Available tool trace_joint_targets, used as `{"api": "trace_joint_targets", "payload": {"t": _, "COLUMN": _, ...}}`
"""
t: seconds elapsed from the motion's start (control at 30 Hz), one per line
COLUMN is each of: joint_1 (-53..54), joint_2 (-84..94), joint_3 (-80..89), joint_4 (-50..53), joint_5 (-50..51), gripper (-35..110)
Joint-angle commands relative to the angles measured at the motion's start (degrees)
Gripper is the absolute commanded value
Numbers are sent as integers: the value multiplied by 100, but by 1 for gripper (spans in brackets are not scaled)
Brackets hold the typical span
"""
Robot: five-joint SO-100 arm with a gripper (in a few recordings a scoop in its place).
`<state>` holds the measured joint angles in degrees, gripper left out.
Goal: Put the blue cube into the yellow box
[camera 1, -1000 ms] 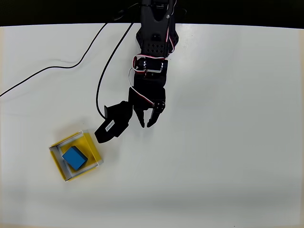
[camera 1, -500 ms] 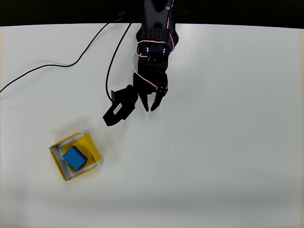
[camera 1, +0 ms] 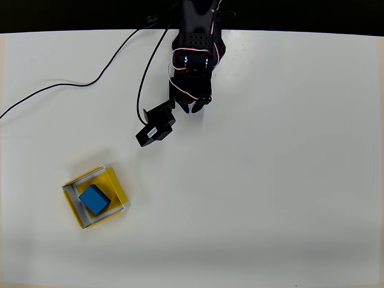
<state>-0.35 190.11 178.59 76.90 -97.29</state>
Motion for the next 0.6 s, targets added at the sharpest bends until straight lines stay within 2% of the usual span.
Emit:
{"api": "trace_joint_targets", "payload": {"t": 0.0, "joint_1": 18, "joint_2": 158, "joint_3": 158, "joint_4": 97, "joint_5": 176, "gripper": 1}}
{"api": "trace_joint_targets", "payload": {"t": 0.1, "joint_1": 132, "joint_2": 158, "joint_3": 158, "joint_4": 70, "joint_5": 747, "gripper": 1}}
{"api": "trace_joint_targets", "payload": {"t": 0.57, "joint_1": -105, "joint_2": 132, "joint_3": 158, "joint_4": 62, "joint_5": 765, "gripper": 1}}
